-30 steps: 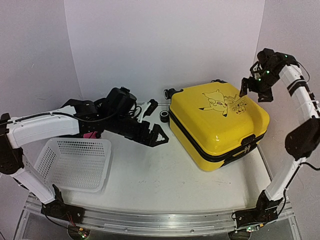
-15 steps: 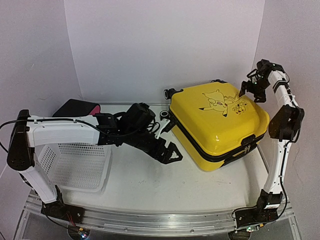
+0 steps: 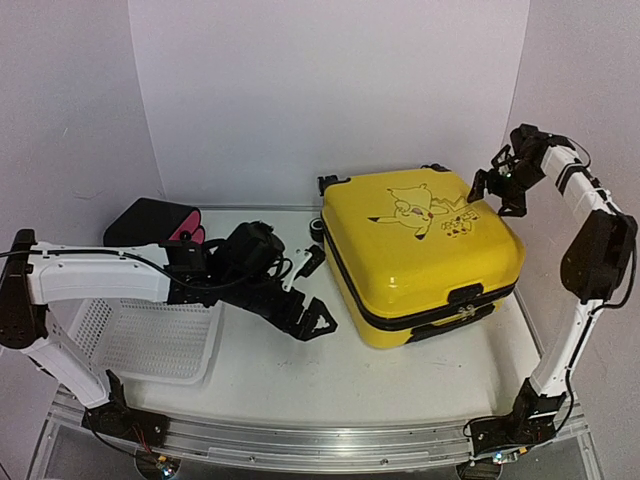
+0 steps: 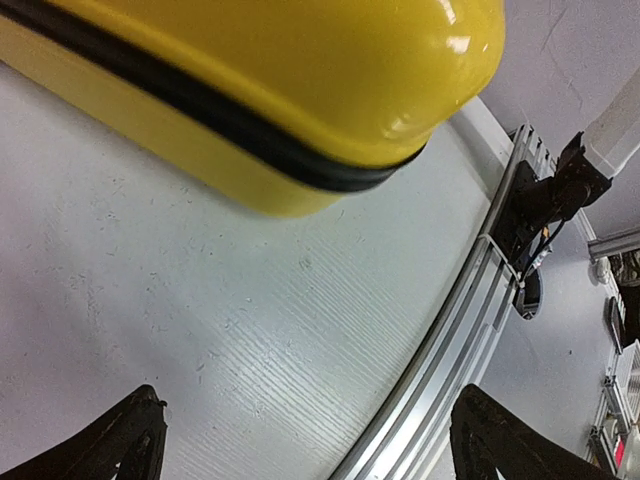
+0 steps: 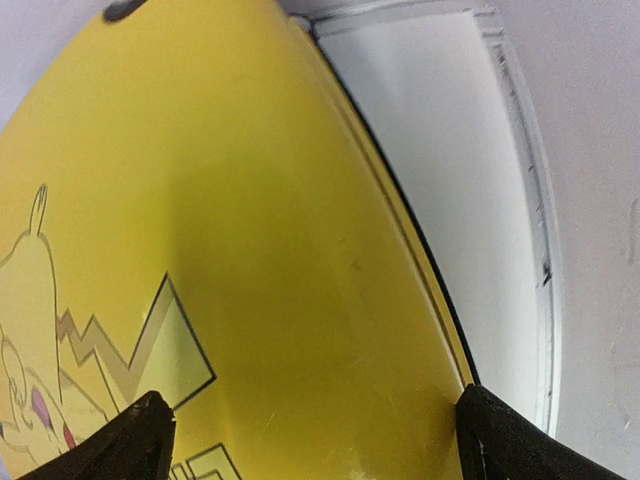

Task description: Open, take out, and arrange the luggage

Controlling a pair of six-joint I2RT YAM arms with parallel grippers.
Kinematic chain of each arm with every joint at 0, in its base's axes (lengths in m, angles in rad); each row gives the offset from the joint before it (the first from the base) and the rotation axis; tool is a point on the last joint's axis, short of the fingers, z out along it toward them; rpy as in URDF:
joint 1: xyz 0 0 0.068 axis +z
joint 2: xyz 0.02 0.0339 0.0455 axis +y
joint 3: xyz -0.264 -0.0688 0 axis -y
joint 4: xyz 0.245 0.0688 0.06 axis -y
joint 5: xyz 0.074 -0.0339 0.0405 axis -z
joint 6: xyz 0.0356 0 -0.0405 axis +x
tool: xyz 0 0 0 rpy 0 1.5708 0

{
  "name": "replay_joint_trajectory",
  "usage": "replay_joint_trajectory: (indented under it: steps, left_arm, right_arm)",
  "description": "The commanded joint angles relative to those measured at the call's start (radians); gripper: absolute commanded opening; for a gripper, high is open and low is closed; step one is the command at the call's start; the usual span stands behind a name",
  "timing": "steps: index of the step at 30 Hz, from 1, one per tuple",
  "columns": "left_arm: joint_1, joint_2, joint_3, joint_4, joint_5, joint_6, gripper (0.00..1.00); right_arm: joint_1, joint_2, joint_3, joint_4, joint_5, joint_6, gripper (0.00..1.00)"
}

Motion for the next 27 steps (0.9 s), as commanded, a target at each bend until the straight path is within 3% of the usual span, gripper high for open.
replay_joint_trajectory:
  steps: [1, 5, 11, 16, 18, 21, 23, 27]
  left_arm:
    - [0.001, -0.115, -0.049, -0.004, -0.075, -0.038, 0.99]
    - [0.002, -0.154, -0.070, -0.007, -0.088, -0.064, 0.98]
    - [-0.018, -0.142, -0.063, 0.050, -0.046, -0.106, 0.95]
    - [-0.152, -0.091, -0.028, 0.129, -0.181, -0.099, 0.93]
    - [-0.243, -0.071, -0.036, 0.210, -0.322, -0.048, 0.92]
    - [-0.376, -0.036, -0.153, 0.562, -0.432, 0.102, 0.91]
    - [-0.403, 0.010, -0.214, 0.762, -0.451, 0.103, 0.91]
    - [-0.404, 0.134, -0.158, 0.794, -0.504, 0.073, 0.85]
  right_arm:
    - [0.187, -0.216, -0.168, -0.154, -0.288, 0.121, 0.98]
    - [0.195, -0.365, -0.300, -0.134, -0.322, 0.165, 0.98]
    - [0.208, -0.619, -0.494, -0.158, -0.148, 0.210, 0.98]
    - [0.326, -0.824, -0.699, -0.121, -0.135, 0.338, 0.98]
    - [0.374, -0.916, -0.765, -0.114, -0.113, 0.404, 0.97]
    - [0.415, -1.038, -0.866, -0.038, -0.121, 0.511, 0.93]
    - [0.431, -1.088, -0.936, 0.019, -0.149, 0.554, 0.90]
    - [0.479, -1.095, -0.956, -0.007, -0.136, 0.547, 0.83]
